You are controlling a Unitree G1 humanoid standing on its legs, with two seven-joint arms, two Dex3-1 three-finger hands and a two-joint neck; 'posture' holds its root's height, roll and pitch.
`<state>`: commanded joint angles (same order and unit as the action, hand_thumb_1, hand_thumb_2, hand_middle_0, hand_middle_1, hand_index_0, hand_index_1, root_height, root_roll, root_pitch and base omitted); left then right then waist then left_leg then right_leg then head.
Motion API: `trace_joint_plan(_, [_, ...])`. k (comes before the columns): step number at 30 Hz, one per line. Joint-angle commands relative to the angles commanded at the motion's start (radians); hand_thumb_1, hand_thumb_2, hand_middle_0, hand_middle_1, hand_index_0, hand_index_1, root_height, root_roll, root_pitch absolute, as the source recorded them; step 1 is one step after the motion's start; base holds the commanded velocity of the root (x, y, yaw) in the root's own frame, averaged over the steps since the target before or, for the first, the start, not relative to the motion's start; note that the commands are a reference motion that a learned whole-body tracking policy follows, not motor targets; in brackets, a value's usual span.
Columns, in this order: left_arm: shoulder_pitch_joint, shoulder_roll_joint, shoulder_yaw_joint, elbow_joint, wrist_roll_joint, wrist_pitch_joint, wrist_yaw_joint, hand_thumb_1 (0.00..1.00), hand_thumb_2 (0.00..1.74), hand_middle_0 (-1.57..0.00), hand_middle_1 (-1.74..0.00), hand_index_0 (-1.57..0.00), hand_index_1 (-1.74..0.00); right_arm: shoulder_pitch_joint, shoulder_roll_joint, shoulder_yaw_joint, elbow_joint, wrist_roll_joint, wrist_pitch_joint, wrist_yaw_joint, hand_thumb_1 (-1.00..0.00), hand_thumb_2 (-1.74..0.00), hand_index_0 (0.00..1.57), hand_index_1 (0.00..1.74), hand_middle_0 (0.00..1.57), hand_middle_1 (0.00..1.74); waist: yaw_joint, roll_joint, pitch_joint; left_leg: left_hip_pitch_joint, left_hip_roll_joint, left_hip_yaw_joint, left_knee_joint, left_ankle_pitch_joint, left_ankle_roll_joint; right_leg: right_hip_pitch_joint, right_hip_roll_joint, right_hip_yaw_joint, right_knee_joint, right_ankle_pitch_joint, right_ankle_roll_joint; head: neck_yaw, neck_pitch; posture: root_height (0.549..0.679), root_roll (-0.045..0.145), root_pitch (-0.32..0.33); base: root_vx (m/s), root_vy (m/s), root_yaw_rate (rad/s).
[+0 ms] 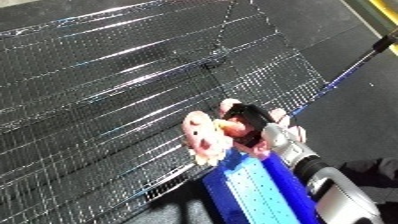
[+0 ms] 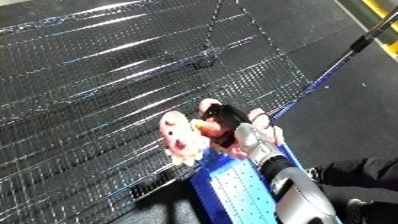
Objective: Pick up the object and place it into the box
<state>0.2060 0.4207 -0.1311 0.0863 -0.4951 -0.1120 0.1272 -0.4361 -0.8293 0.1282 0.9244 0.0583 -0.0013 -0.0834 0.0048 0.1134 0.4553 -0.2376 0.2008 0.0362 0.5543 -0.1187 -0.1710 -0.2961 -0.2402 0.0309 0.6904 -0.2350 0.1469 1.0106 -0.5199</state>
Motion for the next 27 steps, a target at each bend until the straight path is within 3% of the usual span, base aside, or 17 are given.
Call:
trace_joint_plan(7, [-0.019, 0.002, 0.012, 0.012, 0.003, 0.000, 0.005, 1.00, 1.74, -1.57, -1.74, -1.57, -1.74, 0.080, -0.025, -0.105, -0.157, 0.050, -0.020, -0.041, -0.80, -1.39, 1.26, 1.39, 1.26, 1.39, -0.013, -0.014, -0.004, 0.009, 0.005, 0.000, 0.001, 0.001, -0.0009, 0.010, -0.0001, -0.003, 0.001, 0.001, -0.0005, 0.022, 0.025, 0.636, 0.053, -0.141, -0.025, -0.006, 0.000])
trace_joint_plan(12, [-0.024, -0.009, 0.026, 0.020, 0.007, 0.003, 0.017, 1.00, 1.74, -1.57, -1.74, -1.57, -1.74, 0.175, -0.020, -0.251, -0.330, 0.100, -0.069, -0.104, -0.80, -1.39, 1.26, 1.39, 1.26, 1.39, -0.040, -0.027, -0.007, 0.010, 0.009, 0.003, 0.018, -0.006, 0.0021, 0.011, -0.0008, -0.001, 0.010, 0.002, -0.0008, 0.038, 0.050, 0.635, 0.053, -0.150, -0.031, 0.002, -0.036])
trace_joint_plan(19, [-0.024, -0.030, 0.048, 0.019, 0.024, 0.005, 0.029, 1.00, 1.74, -1.57, -1.74, -1.57, -1.74, 0.353, 0.058, -0.481, -0.569, 0.154, -0.112, -0.189, -0.80, -1.39, 1.26, 1.39, 1.26, 1.39, -0.078, -0.045, -0.011, 0.017, 0.019, 0.012, 0.040, -0.021, 0.0064, 0.015, -0.0002, 0.005, 0.018, 0.001, -0.0009, 0.064, 0.101, 0.633, 0.053, -0.161, -0.016, 0.010, -0.063])
trace_joint_plan(27, [-0.009, -0.052, 0.077, 0.018, 0.029, 0.012, 0.033, 1.00, 1.74, -1.57, -1.74, -1.57, -1.74, 0.517, 0.177, -0.669, -0.661, 0.213, -0.160, -0.243, -0.80, -1.39, 1.26, 1.39, 1.26, 1.39, -0.122, -0.057, -0.015, 0.030, 0.030, 0.029, 0.053, -0.038, 0.0106, 0.017, 0.0030, 0.016, 0.017, 0.004, -0.0012, 0.114, 0.115, 0.633, 0.053, -0.165, -0.008, 0.007, -0.106])
